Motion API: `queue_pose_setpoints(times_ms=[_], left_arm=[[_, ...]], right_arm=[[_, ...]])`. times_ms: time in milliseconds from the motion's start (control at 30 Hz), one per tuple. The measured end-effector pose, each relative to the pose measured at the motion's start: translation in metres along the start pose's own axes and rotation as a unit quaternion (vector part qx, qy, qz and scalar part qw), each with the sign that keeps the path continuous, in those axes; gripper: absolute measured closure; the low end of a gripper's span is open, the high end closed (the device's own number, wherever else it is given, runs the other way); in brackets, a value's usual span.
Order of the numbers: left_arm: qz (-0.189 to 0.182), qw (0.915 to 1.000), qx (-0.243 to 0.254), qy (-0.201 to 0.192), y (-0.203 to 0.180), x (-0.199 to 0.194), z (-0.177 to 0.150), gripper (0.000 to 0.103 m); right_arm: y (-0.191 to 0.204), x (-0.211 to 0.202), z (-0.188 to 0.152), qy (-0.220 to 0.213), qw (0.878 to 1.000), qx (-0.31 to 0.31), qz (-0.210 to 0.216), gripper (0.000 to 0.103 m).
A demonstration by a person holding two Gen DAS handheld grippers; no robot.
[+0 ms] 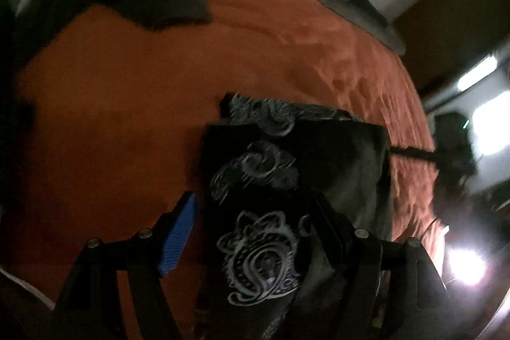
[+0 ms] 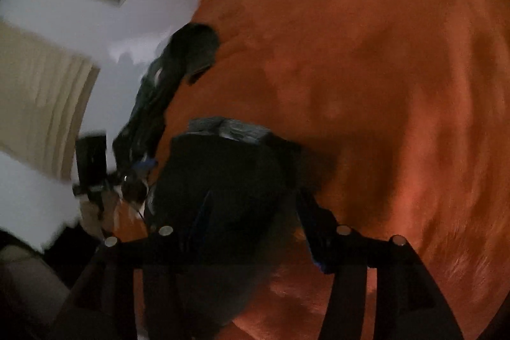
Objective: Fold clothes
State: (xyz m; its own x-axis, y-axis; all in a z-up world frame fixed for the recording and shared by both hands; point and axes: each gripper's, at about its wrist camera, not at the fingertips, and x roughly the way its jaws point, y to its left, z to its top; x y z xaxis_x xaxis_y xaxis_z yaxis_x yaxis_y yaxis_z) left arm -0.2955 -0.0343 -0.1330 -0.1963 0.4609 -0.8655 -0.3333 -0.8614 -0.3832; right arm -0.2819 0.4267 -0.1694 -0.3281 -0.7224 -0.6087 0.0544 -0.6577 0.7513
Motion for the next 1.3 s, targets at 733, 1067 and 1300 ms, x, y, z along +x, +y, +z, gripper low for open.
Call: queue_pose_setpoints(times_ms=[733, 1067, 1300], left_arm=[[-0.066, 0.9972, -0.026, 0.023, 0.036, 0.038, -0.011, 0.028], [-0.074, 0.9959, -0.038, 0.037, 0.039, 0.036, -0.009, 0.028], [-0.124, 0.9819, -0.091, 0.11, 0.056, 0.028, -0.026, 0.029]], right_arm=[[-0.006, 0.073, 0.013, 0.1, 0.987, 0.035, 0.12, 0.05], [-0.003, 0.06, -0.006, 0.152, 0.98, 0.054, 0.116, 0.05], [-0.006, 0.061, -0.045, 0.152, 0.967, 0.123, 0.165, 0.049]])
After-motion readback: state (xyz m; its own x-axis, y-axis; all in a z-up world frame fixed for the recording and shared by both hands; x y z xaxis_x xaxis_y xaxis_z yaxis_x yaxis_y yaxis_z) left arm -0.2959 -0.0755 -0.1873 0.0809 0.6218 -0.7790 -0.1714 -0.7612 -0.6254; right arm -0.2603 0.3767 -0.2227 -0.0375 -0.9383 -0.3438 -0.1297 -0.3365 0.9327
